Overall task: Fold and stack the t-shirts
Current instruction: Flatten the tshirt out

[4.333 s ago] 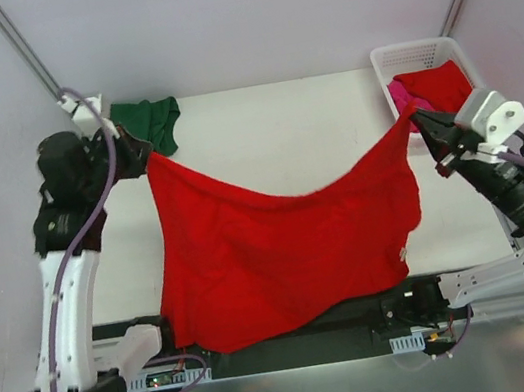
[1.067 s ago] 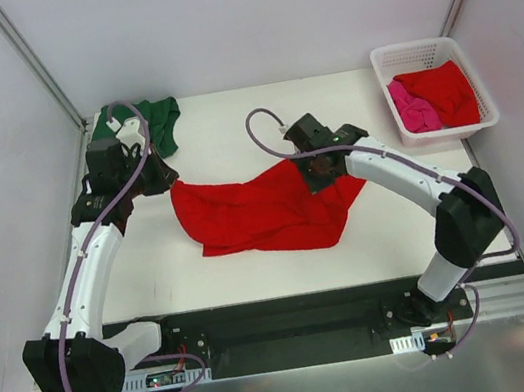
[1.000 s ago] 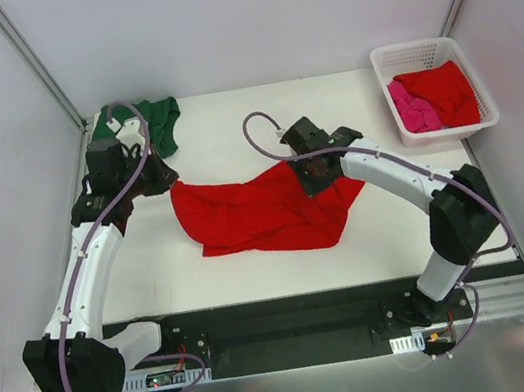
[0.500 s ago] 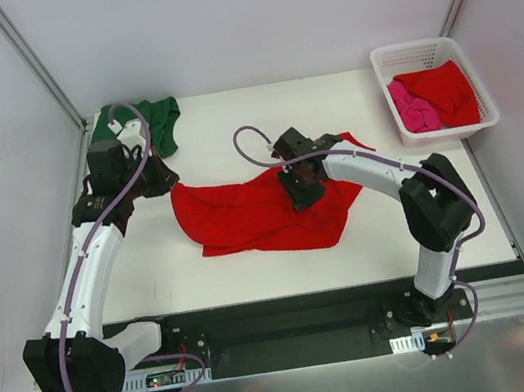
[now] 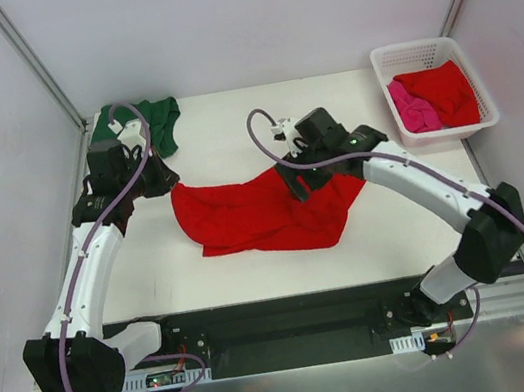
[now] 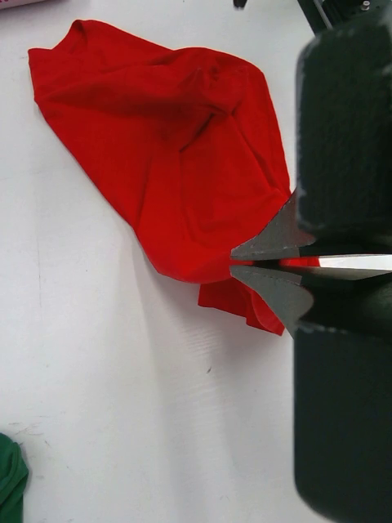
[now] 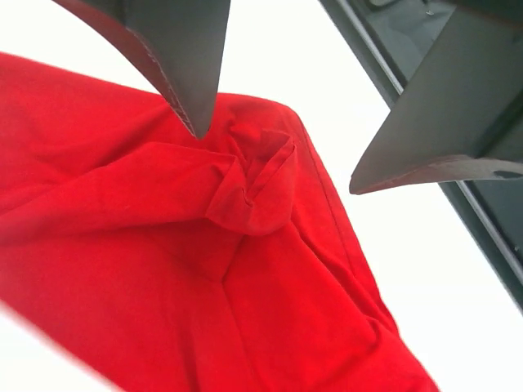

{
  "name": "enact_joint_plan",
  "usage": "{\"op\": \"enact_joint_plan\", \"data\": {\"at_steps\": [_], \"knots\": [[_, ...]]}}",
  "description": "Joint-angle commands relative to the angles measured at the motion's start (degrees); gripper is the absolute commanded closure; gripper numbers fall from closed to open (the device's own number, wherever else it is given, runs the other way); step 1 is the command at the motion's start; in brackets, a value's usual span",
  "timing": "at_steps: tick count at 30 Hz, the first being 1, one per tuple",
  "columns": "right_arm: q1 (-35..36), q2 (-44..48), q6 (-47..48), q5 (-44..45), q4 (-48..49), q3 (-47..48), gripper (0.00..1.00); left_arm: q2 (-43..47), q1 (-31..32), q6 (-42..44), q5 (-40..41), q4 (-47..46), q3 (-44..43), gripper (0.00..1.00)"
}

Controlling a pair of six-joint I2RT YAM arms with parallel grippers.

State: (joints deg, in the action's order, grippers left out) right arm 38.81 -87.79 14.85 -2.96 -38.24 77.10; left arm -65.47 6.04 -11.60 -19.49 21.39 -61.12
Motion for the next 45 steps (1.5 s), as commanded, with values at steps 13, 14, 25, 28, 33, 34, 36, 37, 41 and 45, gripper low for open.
{"op": "enact_joint_plan", "data": {"at_steps": [13,14,25,28,33,34,36,37,41,45], "knots": [[-20.17,-13.1,22.77,-49.33,-7.9,8.67,0.3,0.08,0.37,0.08,-2.05,-0.73,-0.31,1.0],[-20.26,-13.63,22.85,-49.25,-7.99,9.03,0.3,0.08,0.37,0.08,-2.05,-0.73,-0.31,1.0],[-17.72,-11.27,19.95,-42.23,-1.93,2.0,0.33,-0.45,0.37,0.35,-1.34,-0.73,-0.31,1.0],[-16.31,-11.44,19.08,-38.88,-1.41,0.69,0.34,-0.01,0.37,0.43,-1.08,-0.73,-0.22,1.0],[-15.43,-11.35,17.23,-37.47,1.67,-3.09,0.36,0.52,0.37,0.78,-0.99,-0.73,0.13,1.0],[-15.52,-11.35,17.05,-37.38,2.11,-3.18,0.36,0.52,0.37,0.78,-0.99,-0.73,0.13,1.0],[-15.43,-11.44,16.88,-36.33,2.2,-3.18,0.36,0.61,0.37,0.78,-1.17,-0.73,0.21,1.0],[-15.52,-11.44,16.79,-35.8,2.46,-2.84,0.36,0.61,0.37,0.87,-1.17,-0.65,0.21,1.0],[-15.52,-11.88,16.79,-33.08,3.34,-1.96,0.36,0.43,0.37,0.78,-1.08,-0.82,0.21,1.0],[-15.69,-13.19,16.88,-32.37,3.52,-0.02,0.37,0.26,0.37,0.96,-0.91,-0.82,0.13,1.0]]}}
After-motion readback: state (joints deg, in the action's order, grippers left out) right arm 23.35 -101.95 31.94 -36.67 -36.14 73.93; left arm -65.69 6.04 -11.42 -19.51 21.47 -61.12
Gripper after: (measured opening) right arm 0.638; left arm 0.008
